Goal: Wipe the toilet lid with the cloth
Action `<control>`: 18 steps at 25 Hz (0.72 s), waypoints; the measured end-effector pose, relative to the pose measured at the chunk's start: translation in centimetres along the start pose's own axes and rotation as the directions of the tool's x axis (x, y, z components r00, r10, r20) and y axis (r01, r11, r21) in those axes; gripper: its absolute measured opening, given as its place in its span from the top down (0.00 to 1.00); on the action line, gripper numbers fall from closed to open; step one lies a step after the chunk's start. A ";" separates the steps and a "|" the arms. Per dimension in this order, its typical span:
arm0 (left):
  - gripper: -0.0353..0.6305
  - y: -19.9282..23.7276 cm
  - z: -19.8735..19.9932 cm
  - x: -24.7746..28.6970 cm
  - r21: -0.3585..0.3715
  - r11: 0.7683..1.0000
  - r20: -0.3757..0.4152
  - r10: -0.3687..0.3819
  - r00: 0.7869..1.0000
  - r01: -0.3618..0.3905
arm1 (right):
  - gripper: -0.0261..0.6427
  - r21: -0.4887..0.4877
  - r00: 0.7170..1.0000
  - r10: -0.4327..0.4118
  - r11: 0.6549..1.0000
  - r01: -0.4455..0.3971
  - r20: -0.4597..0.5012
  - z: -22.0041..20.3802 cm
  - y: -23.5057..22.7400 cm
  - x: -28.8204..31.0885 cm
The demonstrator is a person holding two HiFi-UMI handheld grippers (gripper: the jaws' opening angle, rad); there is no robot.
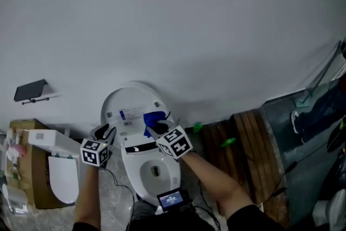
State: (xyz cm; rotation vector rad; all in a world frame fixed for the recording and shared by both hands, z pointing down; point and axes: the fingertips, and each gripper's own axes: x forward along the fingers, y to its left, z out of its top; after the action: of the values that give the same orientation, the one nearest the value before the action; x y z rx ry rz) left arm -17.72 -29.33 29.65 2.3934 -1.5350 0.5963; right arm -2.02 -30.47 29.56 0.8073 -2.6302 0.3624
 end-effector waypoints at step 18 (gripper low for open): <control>0.68 8.5 9.2 10.4 0.353 0.916 -0.116 -0.160 0.980 0.191 | 0.88 0.027 0.983 -0.181 0.983 0.181 0.013 5.7 -3.4 1.0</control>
State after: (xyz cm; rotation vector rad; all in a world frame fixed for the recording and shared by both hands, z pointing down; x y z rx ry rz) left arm -19.67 -45.06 26.04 2.6940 -1.2430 1.0022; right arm -2.28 -35.64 25.29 1.0527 -2.5445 0.3421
